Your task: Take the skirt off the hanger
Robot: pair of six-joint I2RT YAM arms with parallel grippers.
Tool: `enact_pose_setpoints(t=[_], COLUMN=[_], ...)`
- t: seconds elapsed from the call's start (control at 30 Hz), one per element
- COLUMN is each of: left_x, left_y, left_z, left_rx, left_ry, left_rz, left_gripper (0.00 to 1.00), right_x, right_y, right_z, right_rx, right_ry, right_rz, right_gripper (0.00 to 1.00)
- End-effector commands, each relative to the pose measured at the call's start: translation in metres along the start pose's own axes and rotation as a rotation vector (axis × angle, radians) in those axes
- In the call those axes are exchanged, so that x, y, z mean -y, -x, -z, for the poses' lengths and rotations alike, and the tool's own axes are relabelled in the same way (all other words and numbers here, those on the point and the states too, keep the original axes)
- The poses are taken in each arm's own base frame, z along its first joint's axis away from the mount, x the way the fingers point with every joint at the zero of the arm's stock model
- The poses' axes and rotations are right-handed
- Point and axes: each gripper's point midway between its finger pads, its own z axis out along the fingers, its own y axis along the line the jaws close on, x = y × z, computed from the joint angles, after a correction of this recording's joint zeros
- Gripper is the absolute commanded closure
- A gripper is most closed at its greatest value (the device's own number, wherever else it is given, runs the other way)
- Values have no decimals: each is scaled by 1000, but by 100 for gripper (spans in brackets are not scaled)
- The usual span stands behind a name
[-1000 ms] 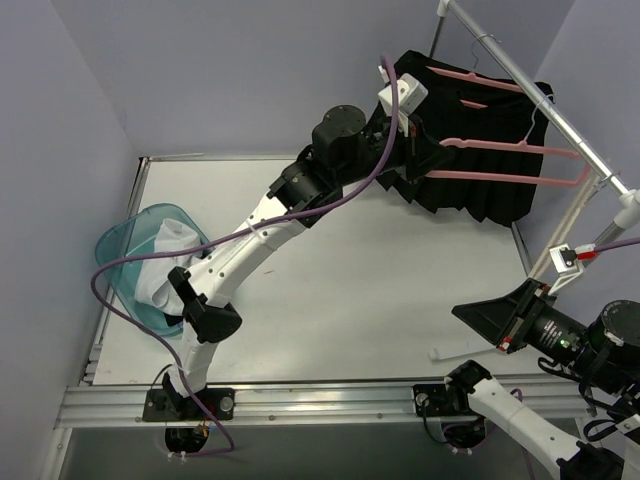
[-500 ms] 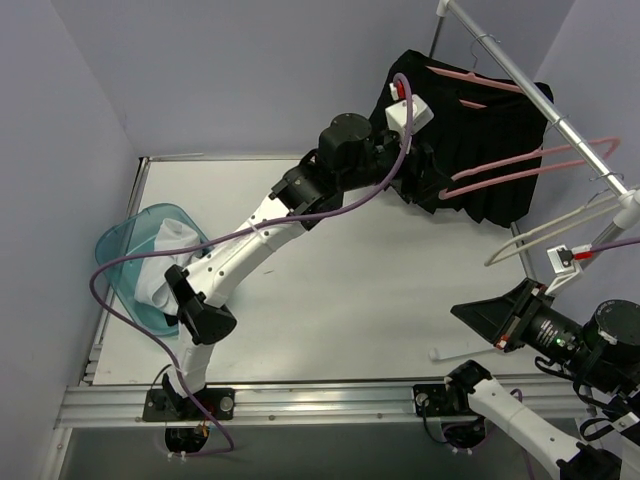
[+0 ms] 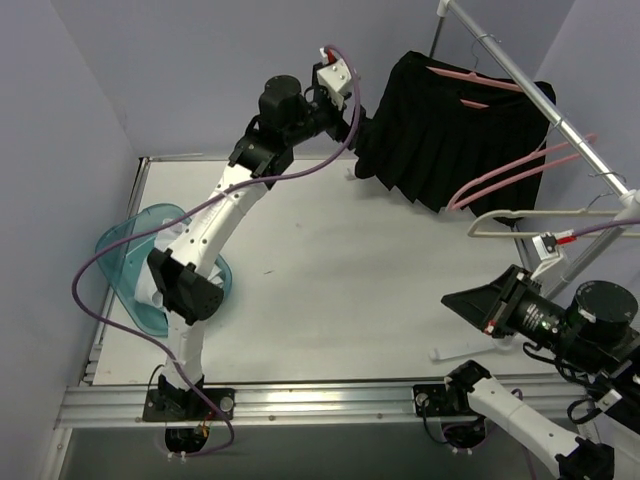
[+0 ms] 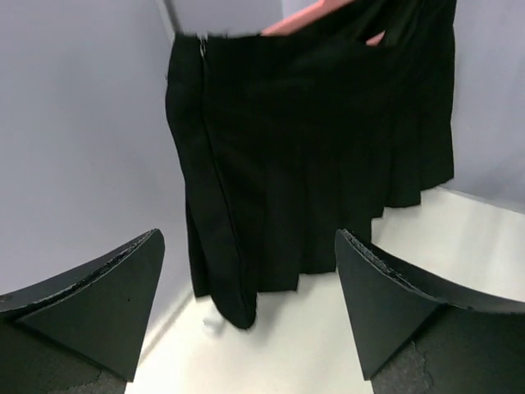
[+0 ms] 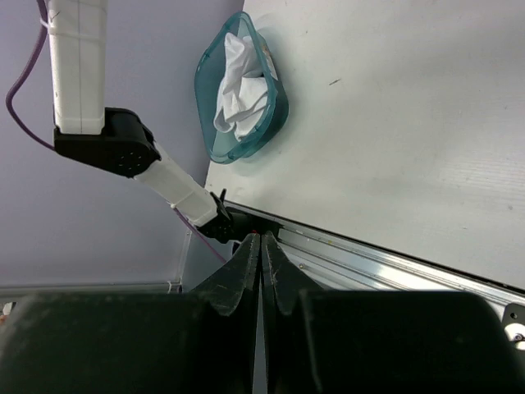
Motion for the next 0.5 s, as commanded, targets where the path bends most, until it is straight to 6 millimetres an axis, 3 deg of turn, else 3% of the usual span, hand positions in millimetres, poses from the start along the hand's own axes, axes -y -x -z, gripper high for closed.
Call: enact_pose_setpoints(t=[0.0,0.03,0.1,0.13,0.2,0.23,0.3,0.33,0.47], left_x=[-4,-7,-20,-27,-36,-49,-55,-65,-76], left_y=[26,7,23,0,11,-15,-16,-38,-60], left_z=[-19,-33,-32,-43,-41,-48,-46,-53,-65], left_rx=[214,226,325,324,411,401,460,452,493], left_ry=[-173,-208,-238,-252,-270,-267,-281,-266,-200], left_rz=[-136,-138,-151,-132,-116,-91,-87,-70,-87], left_gripper=[6,6,4,3,3,3,2,2,5], right_x=[-9,-10,-9,-8,-3,-1,7,6,10], right_y=[10,10,10,11,11,11,8,11,11], right_z=[-26,-28,-33,-34,-37,-40,-49,-53,-74], right_rx=[-17,-24,-32,-32,-20,-18,-24,-9,-5], right_ry=[9,11,3,1,-18,-20,-41,-28,-19], right_rz=[-17,-14,-8,-8,-14,-17,-39,-43,-77], right_gripper=[100,100,100,100,100,100,100,100,100])
